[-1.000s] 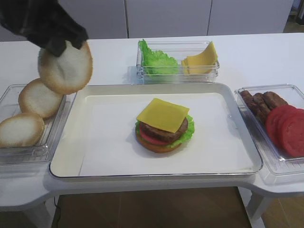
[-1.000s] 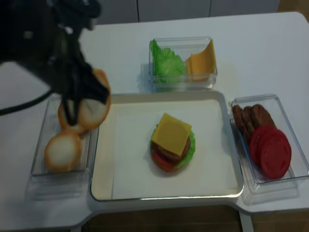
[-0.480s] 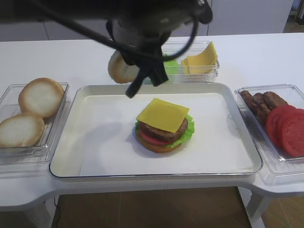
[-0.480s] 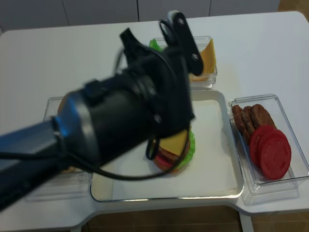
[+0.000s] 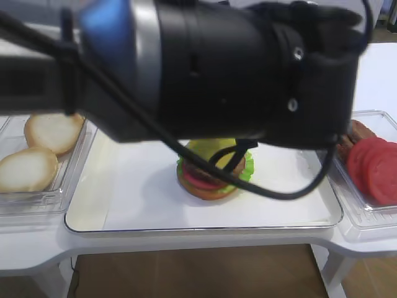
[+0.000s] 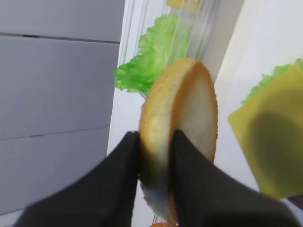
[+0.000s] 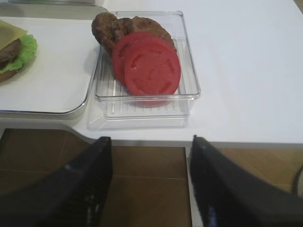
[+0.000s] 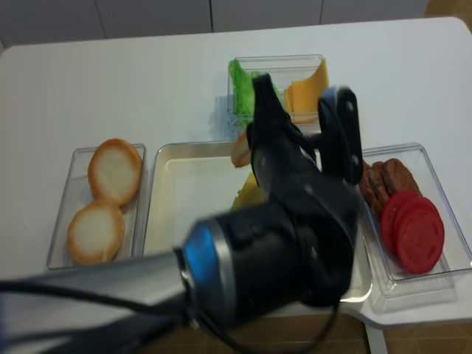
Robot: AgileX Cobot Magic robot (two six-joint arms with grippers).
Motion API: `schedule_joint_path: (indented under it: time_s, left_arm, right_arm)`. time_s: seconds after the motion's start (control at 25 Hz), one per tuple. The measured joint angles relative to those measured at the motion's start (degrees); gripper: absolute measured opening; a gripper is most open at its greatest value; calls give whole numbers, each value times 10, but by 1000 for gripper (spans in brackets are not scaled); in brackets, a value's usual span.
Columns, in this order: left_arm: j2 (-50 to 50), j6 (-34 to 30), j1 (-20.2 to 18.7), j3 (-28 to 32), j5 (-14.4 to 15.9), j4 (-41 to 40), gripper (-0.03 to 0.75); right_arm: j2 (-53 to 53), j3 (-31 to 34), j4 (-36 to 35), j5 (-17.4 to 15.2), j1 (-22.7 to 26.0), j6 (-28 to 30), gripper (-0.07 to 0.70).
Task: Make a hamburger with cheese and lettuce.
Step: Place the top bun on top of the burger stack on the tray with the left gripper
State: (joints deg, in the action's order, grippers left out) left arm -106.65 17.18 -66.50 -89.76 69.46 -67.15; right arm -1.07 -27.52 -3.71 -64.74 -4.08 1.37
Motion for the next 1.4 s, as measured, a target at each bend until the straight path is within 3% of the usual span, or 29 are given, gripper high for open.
schedule_joint_path:
  time_s: [0.48,0.84,1.2,1.4]
  left_arm:
    - [-26,-3,-26,-1,-4,32,154]
    - [-26,-50,-26,-3,-4,7,153]
    - [-9,-30,-26,-4,-4,4,153]
    - [-9,-25,-26,-4,-4,-47,152]
  right_arm:
    - [0,0,0,0,0,0,399]
    - [0,0,0,0,0,0,399]
    - [0,0,0,0,0,0,399]
    - [0,0,0,0,0,0,399]
